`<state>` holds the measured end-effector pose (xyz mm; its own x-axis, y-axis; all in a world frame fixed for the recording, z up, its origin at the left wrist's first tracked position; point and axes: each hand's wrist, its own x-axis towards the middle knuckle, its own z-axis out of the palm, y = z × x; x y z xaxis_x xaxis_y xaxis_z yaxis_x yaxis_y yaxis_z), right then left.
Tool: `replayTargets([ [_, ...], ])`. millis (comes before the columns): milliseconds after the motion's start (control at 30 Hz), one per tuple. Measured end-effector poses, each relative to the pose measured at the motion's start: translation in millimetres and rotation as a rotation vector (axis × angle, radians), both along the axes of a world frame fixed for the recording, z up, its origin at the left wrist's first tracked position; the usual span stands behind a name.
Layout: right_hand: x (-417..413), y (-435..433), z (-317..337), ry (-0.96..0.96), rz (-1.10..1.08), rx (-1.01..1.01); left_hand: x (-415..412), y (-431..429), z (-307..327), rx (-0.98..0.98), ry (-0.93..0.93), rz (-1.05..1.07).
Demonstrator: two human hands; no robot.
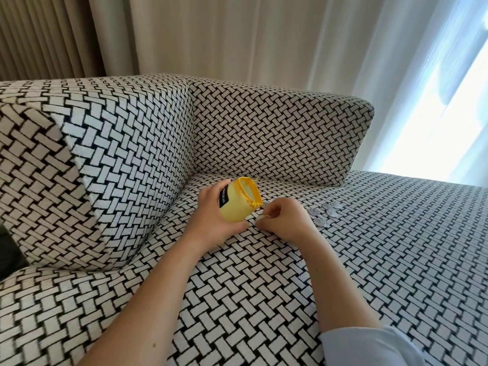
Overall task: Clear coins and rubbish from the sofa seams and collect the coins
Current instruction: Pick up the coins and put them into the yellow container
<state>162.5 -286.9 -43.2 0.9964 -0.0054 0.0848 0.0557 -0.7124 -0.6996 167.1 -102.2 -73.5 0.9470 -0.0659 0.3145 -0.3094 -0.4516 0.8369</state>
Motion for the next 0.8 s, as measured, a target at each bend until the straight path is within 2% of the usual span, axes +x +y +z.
replayTargets([
  [100,-3,-2,1,-0.037,-0.078,0.178,0,0,0,0.004,0.004,0.005],
  [200,-7,-2,8,-0.219,-0.178,0.452,1,0,2,0.0,0.016,0.011],
  [267,-10,2,17,-0.335,-0.141,0.577,0,-2,3,-0.008,0.019,0.008],
  [400,-13,17,23,-0.347,-0.04,0.546,-1,-9,7,-0.06,0.048,-0.028],
  [500,-10,12,19,-0.38,-0.108,0.575,-1,-10,8,-0.107,0.059,-0.046],
  [567,-5,1,14,-0.362,-0.181,0.395,-2,-10,7,-0.101,0.057,-0.026],
  [633,-2,-7,7,-0.238,-0.208,0.062,-3,-10,7,-0.087,0.054,-0.009],
  [700,-1,-5,0,-0.127,-0.198,-0.169,-4,-10,7,-0.075,0.048,-0.006],
  [800,0,-2,-6,-0.052,-0.19,-0.271,-5,-10,7,-0.063,0.04,-0.006],
])
